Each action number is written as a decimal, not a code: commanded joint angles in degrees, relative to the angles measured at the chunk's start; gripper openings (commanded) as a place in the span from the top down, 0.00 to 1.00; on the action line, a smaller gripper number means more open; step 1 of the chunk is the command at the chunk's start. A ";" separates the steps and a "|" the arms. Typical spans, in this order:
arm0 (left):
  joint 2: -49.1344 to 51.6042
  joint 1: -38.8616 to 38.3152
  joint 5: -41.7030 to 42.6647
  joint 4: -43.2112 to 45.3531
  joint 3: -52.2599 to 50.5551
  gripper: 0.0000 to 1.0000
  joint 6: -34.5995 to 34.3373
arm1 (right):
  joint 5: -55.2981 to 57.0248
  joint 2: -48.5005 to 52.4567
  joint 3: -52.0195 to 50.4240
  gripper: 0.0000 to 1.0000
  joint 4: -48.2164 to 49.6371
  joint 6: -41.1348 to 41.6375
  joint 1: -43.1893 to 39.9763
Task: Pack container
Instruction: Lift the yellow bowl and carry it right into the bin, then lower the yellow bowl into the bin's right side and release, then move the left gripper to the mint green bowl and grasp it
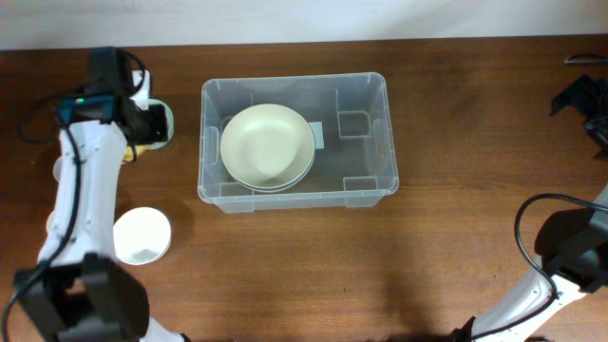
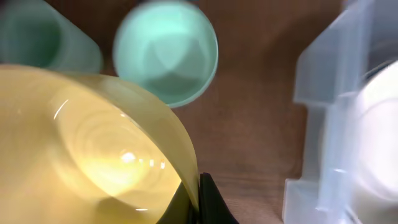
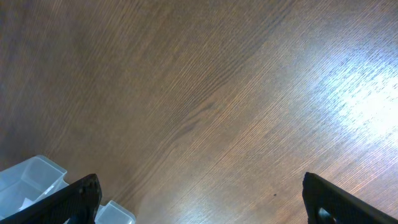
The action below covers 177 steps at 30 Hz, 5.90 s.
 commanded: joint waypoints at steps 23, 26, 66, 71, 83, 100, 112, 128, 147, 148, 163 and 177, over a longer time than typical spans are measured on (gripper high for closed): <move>1.11 -41.92 1.11 27.06 6.34 0.99 -0.17 | -0.13 -0.22 0.00 0.01 -0.13 -0.39 0.15; 5.07 -42.47 1.11 27.21 6.34 0.99 -0.17 | -0.13 -0.22 0.00 0.01 -0.13 -0.39 0.15; 23.10 -42.82 6.75 27.85 6.32 0.99 0.50 | -0.13 -0.22 0.00 0.01 -0.11 -0.39 0.15; 23.10 -42.86 6.75 27.85 6.32 0.91 0.52 | -0.13 -0.22 0.00 0.01 -0.13 -0.39 0.15; 23.10 -42.86 6.73 28.26 6.34 0.83 0.76 | -0.13 -0.22 0.00 0.01 -0.13 -0.39 0.15; 17.75 -40.48 -23.80 11.76 31.15 0.32 3.63 | -0.13 -0.22 0.00 0.01 -0.11 -0.39 0.15; 12.57 -16.20 -10.08 -9.25 33.18 0.26 -4.92 | -0.13 -0.22 0.00 0.01 -0.13 -0.39 0.15; 30.82 -2.14 1.42 -13.35 33.05 0.26 -1.81 | -0.13 -0.22 0.00 0.01 -0.11 -0.39 0.15; 40.98 0.76 2.95 -8.28 33.05 0.27 3.23 | -0.13 -0.22 0.00 0.01 -0.11 -0.39 0.15; 41.00 0.94 2.93 -8.15 33.05 0.27 3.78 | -0.13 -0.22 0.00 0.01 -0.11 -0.39 0.15; 43.34 1.14 4.63 -8.57 33.05 0.59 6.60 | -0.13 -0.22 0.00 0.01 -0.13 -0.39 0.15; 43.32 1.14 4.59 -7.72 35.39 0.99 6.62 | -0.13 -0.22 0.00 0.01 -0.13 -0.39 0.15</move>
